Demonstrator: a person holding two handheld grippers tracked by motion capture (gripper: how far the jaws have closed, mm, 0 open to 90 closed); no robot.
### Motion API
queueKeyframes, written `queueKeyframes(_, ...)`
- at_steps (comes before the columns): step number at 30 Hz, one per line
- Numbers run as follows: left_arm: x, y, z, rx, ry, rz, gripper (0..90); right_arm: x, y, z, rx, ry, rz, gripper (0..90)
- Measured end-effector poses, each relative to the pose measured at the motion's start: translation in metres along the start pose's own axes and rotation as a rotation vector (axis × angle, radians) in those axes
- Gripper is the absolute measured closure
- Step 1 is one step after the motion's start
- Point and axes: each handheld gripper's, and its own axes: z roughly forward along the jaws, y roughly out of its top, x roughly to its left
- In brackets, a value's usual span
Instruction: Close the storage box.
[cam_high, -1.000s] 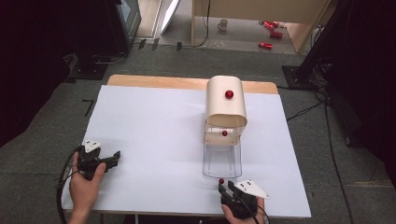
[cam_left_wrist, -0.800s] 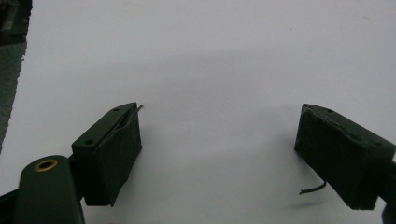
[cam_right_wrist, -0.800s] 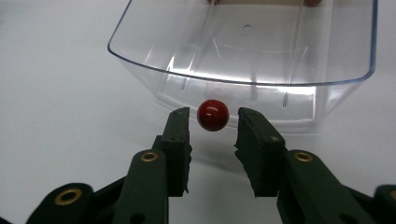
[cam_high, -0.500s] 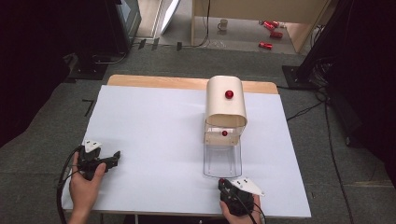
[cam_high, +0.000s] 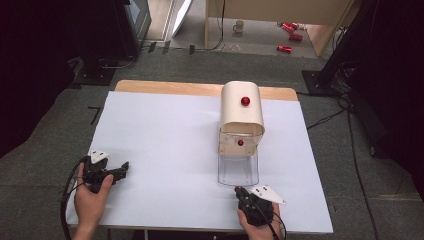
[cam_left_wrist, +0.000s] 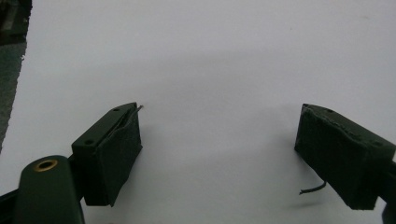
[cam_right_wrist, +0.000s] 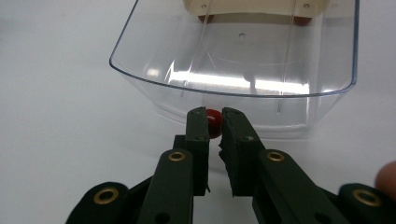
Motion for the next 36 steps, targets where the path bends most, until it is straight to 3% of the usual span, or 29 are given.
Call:
queueKeyframes(16,0.0,0.0,0.0,0.0,-0.001,-0.002,14.4,-0.006,0.02,0.013,-0.016,0.002,0.013,82.2)
queueKeyframes(36,0.0,0.0,0.0,0.0,-0.001,-0.002,14.4,-0.009,0.059,0.035,-0.056,-0.021,-0.013,82.0)
